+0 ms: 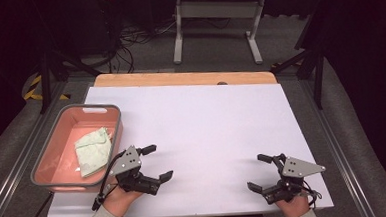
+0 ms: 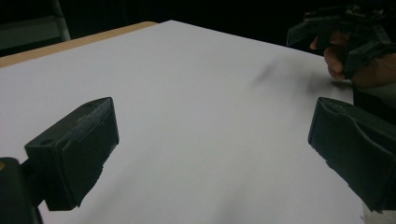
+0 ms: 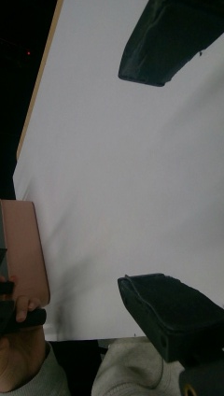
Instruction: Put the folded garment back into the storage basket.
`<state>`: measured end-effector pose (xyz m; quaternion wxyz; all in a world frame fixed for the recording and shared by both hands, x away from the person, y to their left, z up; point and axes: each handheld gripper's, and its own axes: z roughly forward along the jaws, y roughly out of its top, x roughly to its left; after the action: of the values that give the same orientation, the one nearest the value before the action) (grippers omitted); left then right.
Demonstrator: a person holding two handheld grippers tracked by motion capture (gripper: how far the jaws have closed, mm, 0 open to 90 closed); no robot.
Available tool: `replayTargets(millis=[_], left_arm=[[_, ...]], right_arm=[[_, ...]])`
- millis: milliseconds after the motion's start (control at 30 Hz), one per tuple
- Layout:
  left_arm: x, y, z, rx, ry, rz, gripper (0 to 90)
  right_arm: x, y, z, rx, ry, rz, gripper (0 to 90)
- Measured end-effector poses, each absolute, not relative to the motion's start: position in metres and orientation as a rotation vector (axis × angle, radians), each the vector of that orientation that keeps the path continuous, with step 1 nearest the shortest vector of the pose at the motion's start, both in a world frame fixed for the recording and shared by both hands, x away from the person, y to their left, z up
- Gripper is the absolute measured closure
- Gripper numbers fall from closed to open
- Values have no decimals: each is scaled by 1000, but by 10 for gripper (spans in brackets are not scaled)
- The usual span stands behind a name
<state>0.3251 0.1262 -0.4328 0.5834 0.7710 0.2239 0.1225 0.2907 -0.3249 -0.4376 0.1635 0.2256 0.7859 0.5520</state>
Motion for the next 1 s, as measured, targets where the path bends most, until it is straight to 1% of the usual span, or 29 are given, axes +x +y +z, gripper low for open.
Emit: replayTargets(millis=[200, 500, 700, 1000], left_arm=[[326, 127, -445, 1780, 546, 238, 21], [328, 131, -464, 1774, 592, 209, 19], [330, 130, -467, 1806, 581, 243, 20], [330, 130, -466, 1819, 578, 245, 20]], right_arm=[[291, -325, -438, 646, 2240, 1578, 27], [291, -325, -439, 649, 2244, 1582, 27], [292, -325, -441, 651, 2251, 1585, 27], [292, -325, -441, 650, 2251, 1587, 27]])
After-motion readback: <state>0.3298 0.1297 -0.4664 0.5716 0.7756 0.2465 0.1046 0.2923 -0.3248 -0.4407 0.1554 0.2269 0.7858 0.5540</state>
